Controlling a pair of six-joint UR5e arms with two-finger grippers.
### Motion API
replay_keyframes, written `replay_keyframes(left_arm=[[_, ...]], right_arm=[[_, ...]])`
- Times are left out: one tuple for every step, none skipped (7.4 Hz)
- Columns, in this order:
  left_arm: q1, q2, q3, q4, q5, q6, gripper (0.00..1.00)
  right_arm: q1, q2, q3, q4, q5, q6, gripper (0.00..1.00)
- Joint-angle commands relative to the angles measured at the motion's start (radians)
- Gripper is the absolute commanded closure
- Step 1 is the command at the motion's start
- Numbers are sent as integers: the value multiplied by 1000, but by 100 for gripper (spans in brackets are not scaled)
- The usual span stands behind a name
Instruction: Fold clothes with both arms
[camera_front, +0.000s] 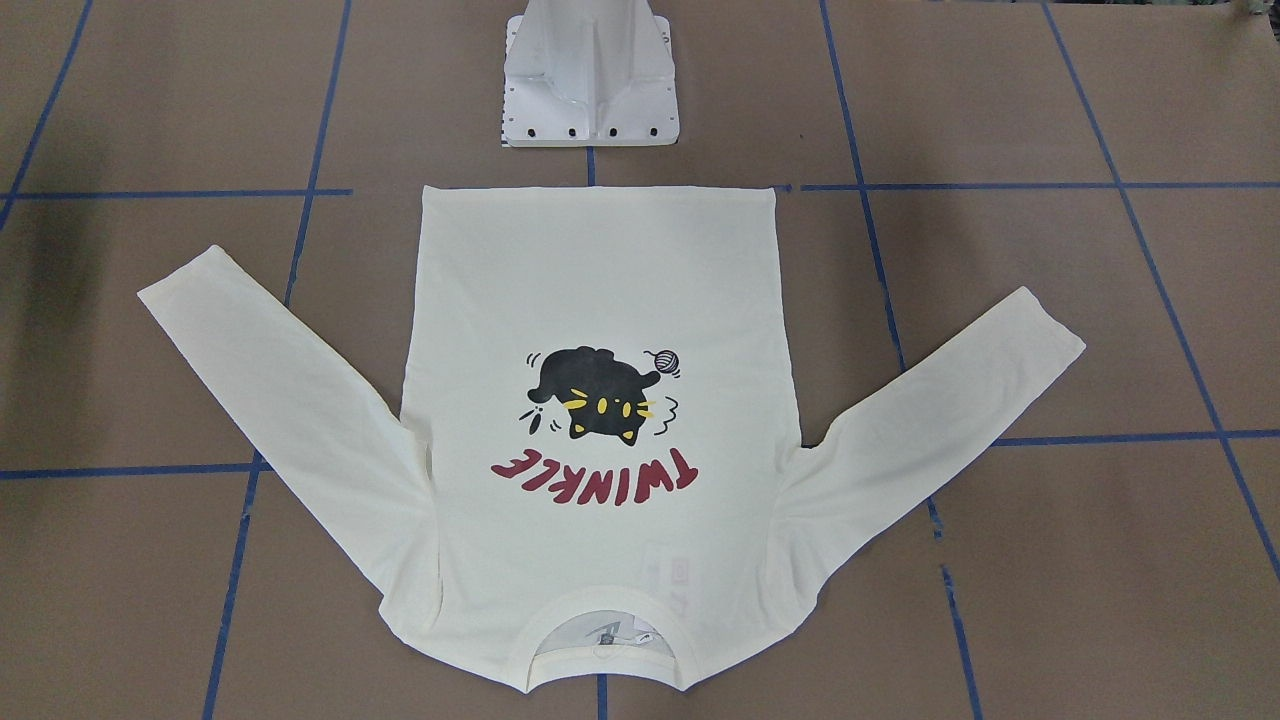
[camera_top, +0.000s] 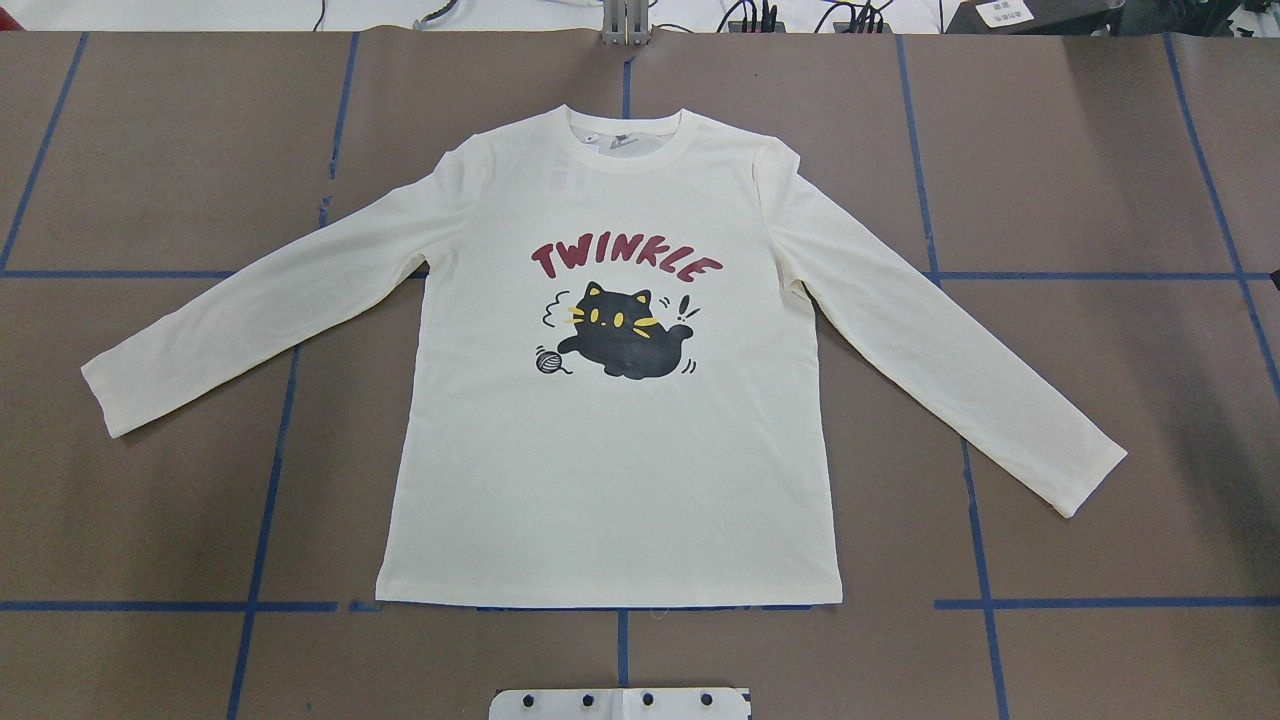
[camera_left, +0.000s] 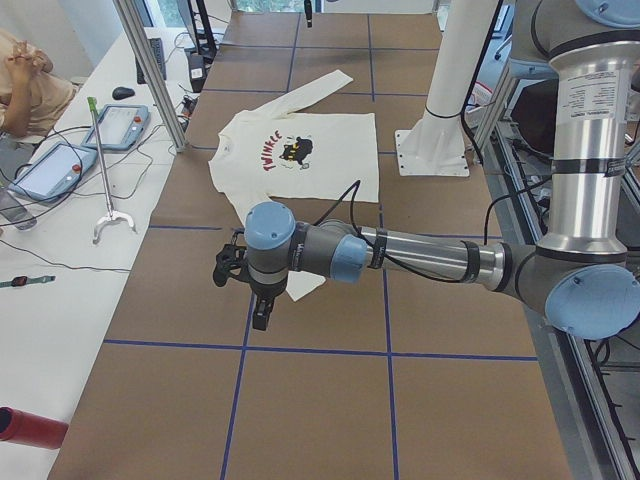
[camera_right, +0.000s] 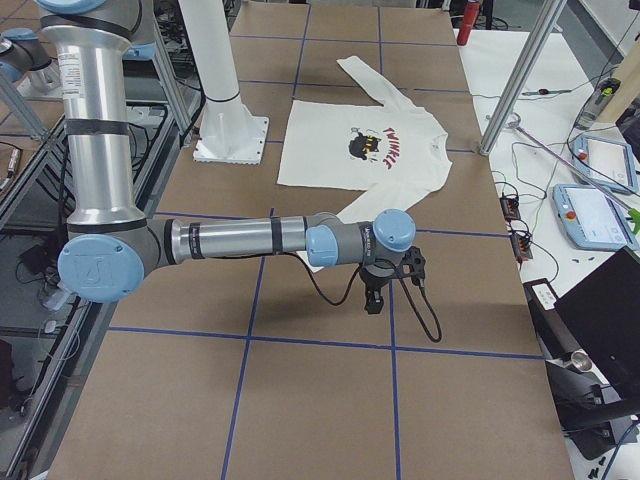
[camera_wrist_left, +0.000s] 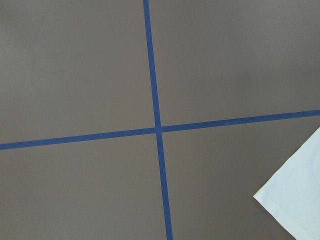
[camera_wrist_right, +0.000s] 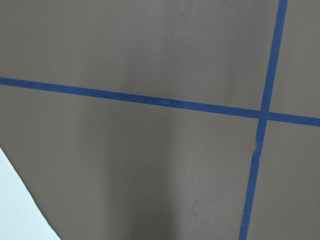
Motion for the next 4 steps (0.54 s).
replay_keyframes(left_arm=[[38, 6, -3, -46, -5, -4, 0], [39, 8, 6, -45, -3, -2, 0], [39, 20, 2, -47, -5, -8, 0], [41, 19, 3, -60, -6, -7, 0]], right_arm=[[6, 1, -11, 10, 1, -1, 0], [6, 0, -11, 11, 1, -13, 0], [7, -6, -2, 13, 1, -15, 0], [6, -5, 2, 13, 0, -13, 0]])
